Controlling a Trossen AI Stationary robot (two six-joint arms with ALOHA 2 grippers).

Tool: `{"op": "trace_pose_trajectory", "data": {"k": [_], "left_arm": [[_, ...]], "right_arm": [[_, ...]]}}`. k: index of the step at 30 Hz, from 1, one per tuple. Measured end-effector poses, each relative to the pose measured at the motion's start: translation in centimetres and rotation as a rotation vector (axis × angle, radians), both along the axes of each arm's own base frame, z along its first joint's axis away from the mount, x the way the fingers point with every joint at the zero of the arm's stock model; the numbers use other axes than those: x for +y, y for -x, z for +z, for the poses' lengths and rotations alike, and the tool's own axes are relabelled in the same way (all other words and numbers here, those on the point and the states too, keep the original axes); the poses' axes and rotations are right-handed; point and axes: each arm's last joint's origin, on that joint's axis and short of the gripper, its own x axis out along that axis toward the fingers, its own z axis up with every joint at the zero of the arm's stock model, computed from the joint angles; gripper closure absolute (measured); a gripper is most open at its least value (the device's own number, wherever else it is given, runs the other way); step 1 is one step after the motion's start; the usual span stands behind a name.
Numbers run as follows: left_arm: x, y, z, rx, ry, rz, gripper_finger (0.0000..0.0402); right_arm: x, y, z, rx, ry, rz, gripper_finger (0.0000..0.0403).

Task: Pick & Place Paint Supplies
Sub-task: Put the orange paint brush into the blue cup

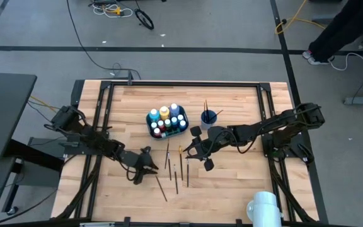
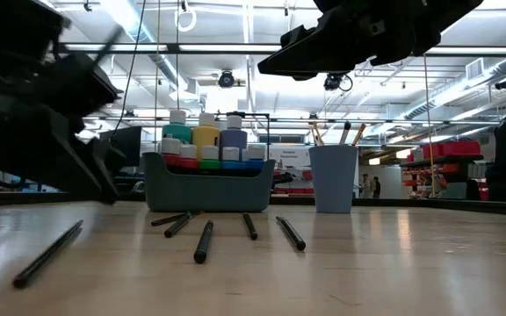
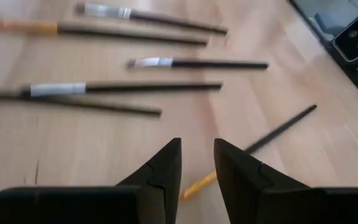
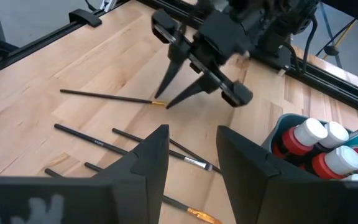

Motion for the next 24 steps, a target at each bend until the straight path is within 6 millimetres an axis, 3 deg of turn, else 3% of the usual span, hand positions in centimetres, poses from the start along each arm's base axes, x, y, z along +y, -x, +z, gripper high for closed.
{"op": "trace_pose_trajectory", "data": {"k": [5, 15, 20, 24], "left_arm": [[-1.0, 0.2, 0.5, -0.095, -0.109, -0.046, 0.0281], [-1.1, 1.2, -0.9, 0.098, -0.115, -0.092, 0.0266], [-1.0, 1.3, -1.1, 0.102, -0.17, -0.128, 0.0284], [-1.0, 1.4, -1.2, 0.101, -0.216, -0.157, 0.0325]], "right_arm": [[0.0, 0.0, 0.0, 0.0, 0.0, 0.0, 0.0265], [0.0, 0.0, 0.0, 0.0, 0.0, 0.0, 0.0265], [0.0, 0.0, 0.0, 0.0, 0.0, 0.0, 0.0265], [0.0, 0.0, 0.0, 0.0, 0.0, 0.0, 0.0265]]}}
